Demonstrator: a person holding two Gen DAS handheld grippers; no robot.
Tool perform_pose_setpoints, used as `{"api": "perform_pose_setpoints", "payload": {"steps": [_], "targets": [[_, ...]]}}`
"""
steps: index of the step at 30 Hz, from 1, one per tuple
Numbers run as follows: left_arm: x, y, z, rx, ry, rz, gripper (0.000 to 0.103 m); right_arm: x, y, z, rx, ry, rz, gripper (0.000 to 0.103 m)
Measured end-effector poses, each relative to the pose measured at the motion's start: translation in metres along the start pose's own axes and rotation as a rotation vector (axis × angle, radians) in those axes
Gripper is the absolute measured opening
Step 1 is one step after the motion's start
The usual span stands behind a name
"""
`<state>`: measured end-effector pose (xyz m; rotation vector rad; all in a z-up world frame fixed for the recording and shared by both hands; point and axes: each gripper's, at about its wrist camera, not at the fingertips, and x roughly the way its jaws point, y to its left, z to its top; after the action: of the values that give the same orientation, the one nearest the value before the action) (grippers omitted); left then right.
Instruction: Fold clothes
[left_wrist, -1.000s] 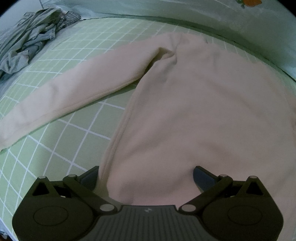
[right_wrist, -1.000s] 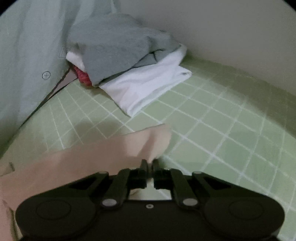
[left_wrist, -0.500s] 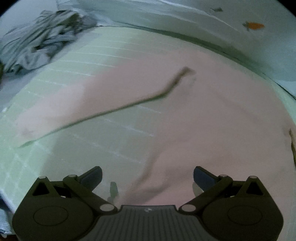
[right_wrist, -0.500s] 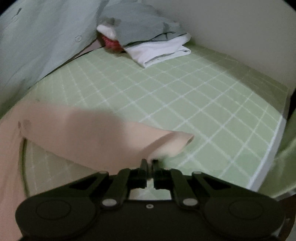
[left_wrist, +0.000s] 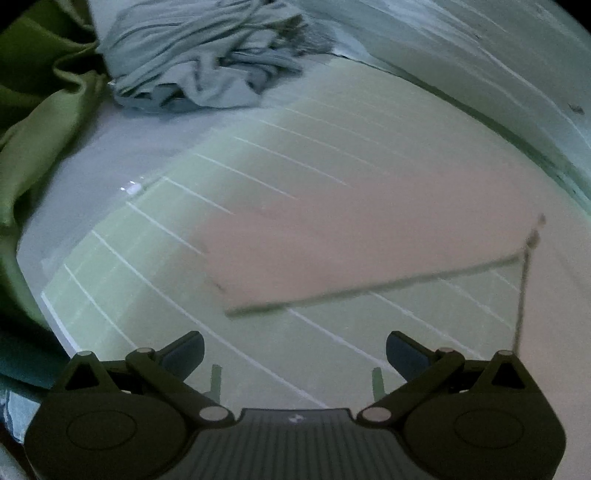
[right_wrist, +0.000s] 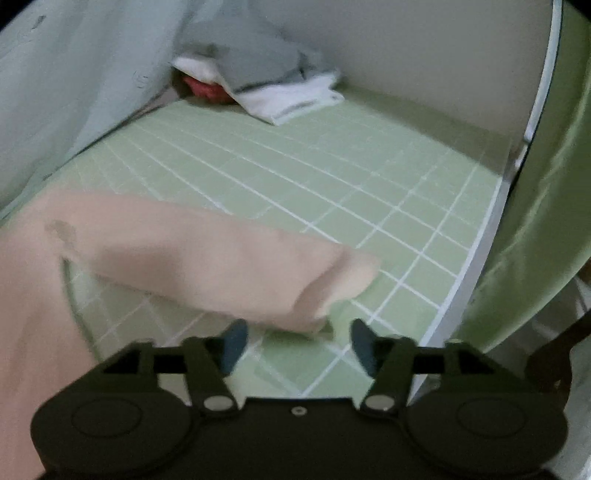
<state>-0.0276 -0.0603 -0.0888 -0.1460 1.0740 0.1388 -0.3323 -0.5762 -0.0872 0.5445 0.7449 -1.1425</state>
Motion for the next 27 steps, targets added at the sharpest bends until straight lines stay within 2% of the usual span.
{"api": "perform_pose_setpoints", "payload": {"steps": [2,3,8,12,14,16,17,18,27], "targets": [[0.008,0.011,0.009,-0.017,0.003,-0.007,0.102,-0.01,0.016,-0.009,-0.035,-0.016,0.0,0.088],[0.012,0.015,0.012,-0.024,0.005,-0.013,0.101,-0.015,0.025,-0.013,-0.048,-0.017,0.005,0.088],[0.031,0.028,0.027,-0.034,0.024,-0.053,0.082,-0.03,0.063,-0.032,-0.081,0.028,0.066,0.088],[0.041,0.029,0.031,-0.014,0.036,-0.042,0.066,-0.047,0.091,-0.048,-0.191,0.024,0.104,0.088],[0.039,0.027,0.027,0.005,0.005,-0.024,0.048,-0.052,0.097,-0.053,-0.23,0.025,0.105,0.088],[0.037,0.026,0.023,0.026,-0.025,-0.004,0.02,-0.054,0.101,-0.056,-0.255,0.028,0.102,0.088],[0.036,0.026,0.021,0.022,-0.03,-0.017,0.012,-0.054,0.1,-0.057,-0.264,0.029,0.099,0.088],[0.035,0.026,0.019,0.015,-0.032,-0.037,0.007,-0.053,0.099,-0.057,-0.27,0.03,0.097,0.088],[0.015,0.026,-0.015,-0.02,-0.033,-0.012,0.007,-0.039,0.09,-0.052,-0.307,0.058,0.125,0.088]]}}
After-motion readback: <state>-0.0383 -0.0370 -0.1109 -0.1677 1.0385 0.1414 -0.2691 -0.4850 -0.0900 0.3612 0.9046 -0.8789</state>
